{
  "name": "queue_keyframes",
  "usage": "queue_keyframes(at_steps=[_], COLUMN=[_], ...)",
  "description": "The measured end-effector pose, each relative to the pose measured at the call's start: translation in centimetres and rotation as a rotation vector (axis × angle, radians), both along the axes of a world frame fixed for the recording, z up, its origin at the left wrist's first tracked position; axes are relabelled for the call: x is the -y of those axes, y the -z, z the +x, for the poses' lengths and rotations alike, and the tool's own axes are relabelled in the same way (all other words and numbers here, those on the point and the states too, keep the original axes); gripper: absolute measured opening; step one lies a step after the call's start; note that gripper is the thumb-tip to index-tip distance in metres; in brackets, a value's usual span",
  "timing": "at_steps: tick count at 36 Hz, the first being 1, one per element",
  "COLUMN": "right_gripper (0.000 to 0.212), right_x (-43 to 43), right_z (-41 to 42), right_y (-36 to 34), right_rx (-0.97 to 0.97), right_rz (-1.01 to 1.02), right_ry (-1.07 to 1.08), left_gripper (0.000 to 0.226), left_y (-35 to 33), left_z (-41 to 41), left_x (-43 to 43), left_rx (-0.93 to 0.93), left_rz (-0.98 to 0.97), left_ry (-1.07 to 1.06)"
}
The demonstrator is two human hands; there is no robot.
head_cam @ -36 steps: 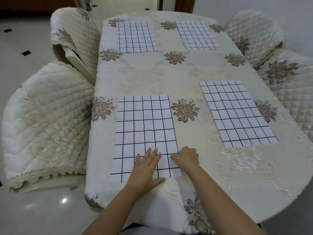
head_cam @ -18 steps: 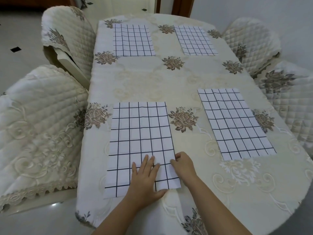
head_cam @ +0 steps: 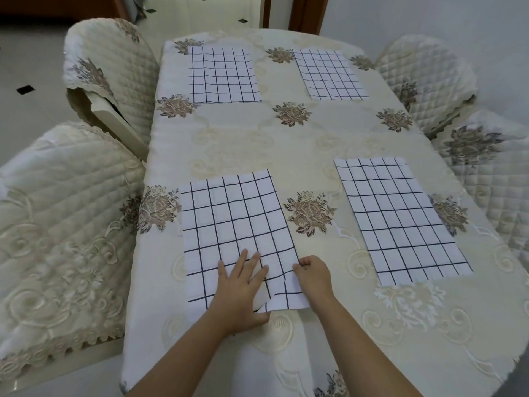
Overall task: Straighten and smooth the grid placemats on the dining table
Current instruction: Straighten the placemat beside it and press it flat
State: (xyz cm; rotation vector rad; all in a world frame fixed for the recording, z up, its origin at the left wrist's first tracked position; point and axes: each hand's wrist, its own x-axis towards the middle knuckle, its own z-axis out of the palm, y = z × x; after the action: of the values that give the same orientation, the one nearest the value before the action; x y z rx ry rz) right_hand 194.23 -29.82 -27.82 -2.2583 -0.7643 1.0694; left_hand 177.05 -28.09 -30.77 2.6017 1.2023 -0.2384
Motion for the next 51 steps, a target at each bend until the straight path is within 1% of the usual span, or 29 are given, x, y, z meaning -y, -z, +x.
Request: queue_keyframes(at_steps=[3, 5, 6, 8, 13, 15, 16, 17, 18, 20, 21, 24, 25, 26, 27, 29, 33, 39, 41, 43, 45, 46, 48, 50, 51], right_gripper=[0.005, 0.003, 0.003, 0.003, 0.004, 0.004, 0.004, 0.004, 0.004, 0.004, 0.004, 0.004, 0.003, 0.003, 0.003, 0.003, 0.005, 0.004, 0.005, 0.004, 0.005, 0.006, 0.007, 0.007, 0.007], right_x=[-0.2, -0.4, -0.5, -0.6, -0.7, -0.7, -0.8, -0.8, -0.8, -1.0, -1.0, -1.2, -1.2, -1.2, -1.2, -1.2, -1.1, -0.2, 0.2, 0.6, 0.5, 0.4, 0.0, -0.6, -0.9], right_z=[0.1, 0.1, 0.2, 0.4, 0.8, 0.9, 0.9, 0.9, 0.9, 0.9, 0.9, 1.0, 1.0, 1.0, 1.1, 1.1, 1.5, 2.1, 2.3, 2.5, 2.5, 2.5, 2.3, 2.1, 2.0], right_y=[0.2, 0.3, 0.3, 0.5, 0.6, 0.7, 0.7, 0.7, 0.7, 0.7, 0.7, 0.8, 0.7, 0.7, 0.7, 0.7, 0.8, 1.1, 1.2, 1.2, 1.4, 1.4, 1.4, 1.3, 1.3], right_rx=[0.001, -0.002, -0.003, -0.009, -0.029, -0.034, -0.038, -0.042, -0.043, -0.044, -0.046, -0.044, -0.047, -0.053, -0.06, -0.068, -0.06, -0.049, -0.054, -0.074, -0.088, -0.091, -0.101, -0.104, -0.104], right_rz=[0.005, 0.003, 0.002, 0.007, 0.018, 0.025, 0.029, 0.032, 0.035, 0.039, 0.04, 0.038, 0.039, 0.041, 0.045, 0.055, 0.061, 0.056, 0.06, 0.068, 0.068, 0.063, 0.056, 0.051, 0.052], right_ry=[0.011, 0.02, 0.024, 0.034, 0.042, 0.047, 0.053, 0.058, 0.06, 0.062, 0.063, 0.058, 0.056, 0.058, 0.066, 0.084, 0.102, 0.14, 0.157, 0.186, 0.198, 0.196, 0.181, 0.154, 0.145], left_gripper=[0.088, 0.088, 0.089, 0.089, 0.085, 0.092, 0.099, 0.11, 0.122, 0.128, 0.127, 0.12, 0.114, 0.103, 0.093, 0.086, 0.085, 0.081, 0.09, 0.105, 0.111, 0.11, 0.101, 0.087, 0.083], left_y=[-1.4, -2.0, -2.2, -2.7, -2.6, -2.6, -2.6, -2.5, -2.3, -1.1, -0.1, -1.4, -2.3, -2.6, -3.0, -3.3, -3.6, -3.4, -3.0, -2.1, -0.3, -0.4, -2.0, -3.2, -3.7], left_z=[0.6, 1.5, 1.7, 1.8, 0.1, -0.5, -0.8, -1.1, -1.6, -2.6, -3.1, -3.1, -2.8, -2.7, -2.7, -2.8, -2.6, -2.0, -2.1, -2.9, -3.7, -3.8, -3.5, -3.2, -3.4], left_x=[-0.6, -0.4, -0.1, 0.4, 0.7, 0.6, 0.6, 0.5, 0.2, 0.0, -0.2, -1.0, -1.2, -1.3, -1.4, -1.9, -2.6, -1.9, -1.3, -0.9, -0.7, -0.7, -1.1, -1.7, -2.0], left_rx=[-0.069, -0.067, -0.081, -0.15, -0.175, -0.209, -0.18, -0.187, -0.247, -0.269, -0.266, -0.288, -0.279, -0.224, -0.217, -0.201, -0.162, -0.2, -0.158, -0.228, -0.213, -0.208, -0.191, -0.103, -0.111], left_rz=[-0.038, -0.052, -0.101, -0.153, -0.202, -0.199, -0.147, -0.088, -0.08, 0.007, 0.042, -0.015, -0.08, -0.13, -0.161, -0.193, -0.18, -0.121, 0.016, 0.045, 0.061, 0.053, 0.029, -0.099, -0.15], left_ry=[0.012, 0.08, 0.074, 0.035, -0.102, -0.138, -0.145, -0.124, -0.124, -0.14, -0.167, -0.203, -0.226, -0.246, -0.23, -0.245, -0.25, -0.193, -0.153, -0.131, -0.18, -0.198, -0.203, -0.278, -0.296])
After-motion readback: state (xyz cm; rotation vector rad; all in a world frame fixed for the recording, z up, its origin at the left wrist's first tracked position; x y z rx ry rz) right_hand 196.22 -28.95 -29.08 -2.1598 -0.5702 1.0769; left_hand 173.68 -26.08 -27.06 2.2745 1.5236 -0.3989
